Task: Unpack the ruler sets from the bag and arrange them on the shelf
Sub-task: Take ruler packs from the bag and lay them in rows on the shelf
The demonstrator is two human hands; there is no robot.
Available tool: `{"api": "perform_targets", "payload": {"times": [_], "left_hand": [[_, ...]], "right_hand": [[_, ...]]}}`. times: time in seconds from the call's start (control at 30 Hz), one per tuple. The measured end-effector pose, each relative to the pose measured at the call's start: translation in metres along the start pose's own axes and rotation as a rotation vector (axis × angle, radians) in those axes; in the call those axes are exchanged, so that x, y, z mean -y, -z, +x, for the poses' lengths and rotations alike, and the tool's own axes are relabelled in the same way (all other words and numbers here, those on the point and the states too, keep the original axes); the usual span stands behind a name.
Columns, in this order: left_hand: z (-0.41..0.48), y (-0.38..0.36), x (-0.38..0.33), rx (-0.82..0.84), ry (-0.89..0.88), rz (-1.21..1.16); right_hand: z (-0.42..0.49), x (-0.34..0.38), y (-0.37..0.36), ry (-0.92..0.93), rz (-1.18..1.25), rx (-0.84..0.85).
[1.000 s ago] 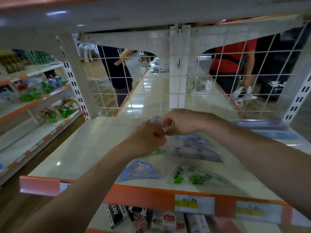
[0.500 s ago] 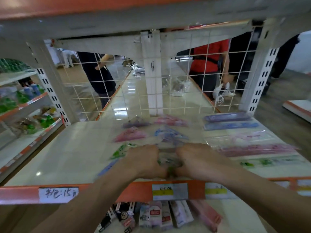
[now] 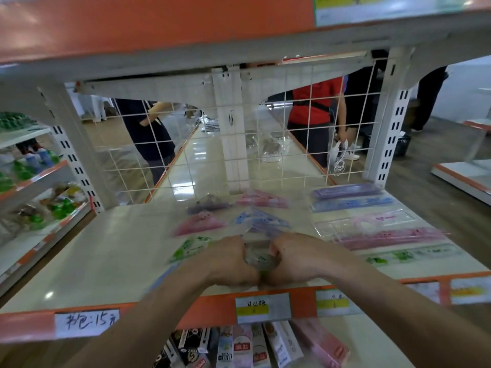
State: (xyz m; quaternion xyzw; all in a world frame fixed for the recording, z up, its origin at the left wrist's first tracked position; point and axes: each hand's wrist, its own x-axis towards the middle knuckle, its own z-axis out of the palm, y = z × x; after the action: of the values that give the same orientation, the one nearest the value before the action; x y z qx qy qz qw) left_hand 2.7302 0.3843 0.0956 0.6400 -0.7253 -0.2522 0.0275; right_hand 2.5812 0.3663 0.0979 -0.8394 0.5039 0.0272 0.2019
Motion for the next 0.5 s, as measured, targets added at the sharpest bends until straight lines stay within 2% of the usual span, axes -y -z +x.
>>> {"api": "perform_targets", "payload": {"times": [0.1, 0.27, 0.37, 0.5], "left_hand": [[0.000, -0.001, 0.000, -0.061, 0.049, 0.021], [-0.001, -0.006, 0.006, -0.185, 0.030, -0.257], [-0.004, -0.008, 0.007, -0.277, -0.064, -0.184], [-0.014, -0.006, 0.002, -0.413, -0.190, -0.078]], "right_hand": [[-0.005, -0.001, -0.004, 0.021, 0.020, -0.075], [-0.011, -0.004, -0.017, 0.060, 0.127, -0.195], [-0.019, -0.007, -0.015, 0.069, 0.143, -0.239], [-0.025, -0.015, -0.013, 0.107, 0.094, -0.391]]}}
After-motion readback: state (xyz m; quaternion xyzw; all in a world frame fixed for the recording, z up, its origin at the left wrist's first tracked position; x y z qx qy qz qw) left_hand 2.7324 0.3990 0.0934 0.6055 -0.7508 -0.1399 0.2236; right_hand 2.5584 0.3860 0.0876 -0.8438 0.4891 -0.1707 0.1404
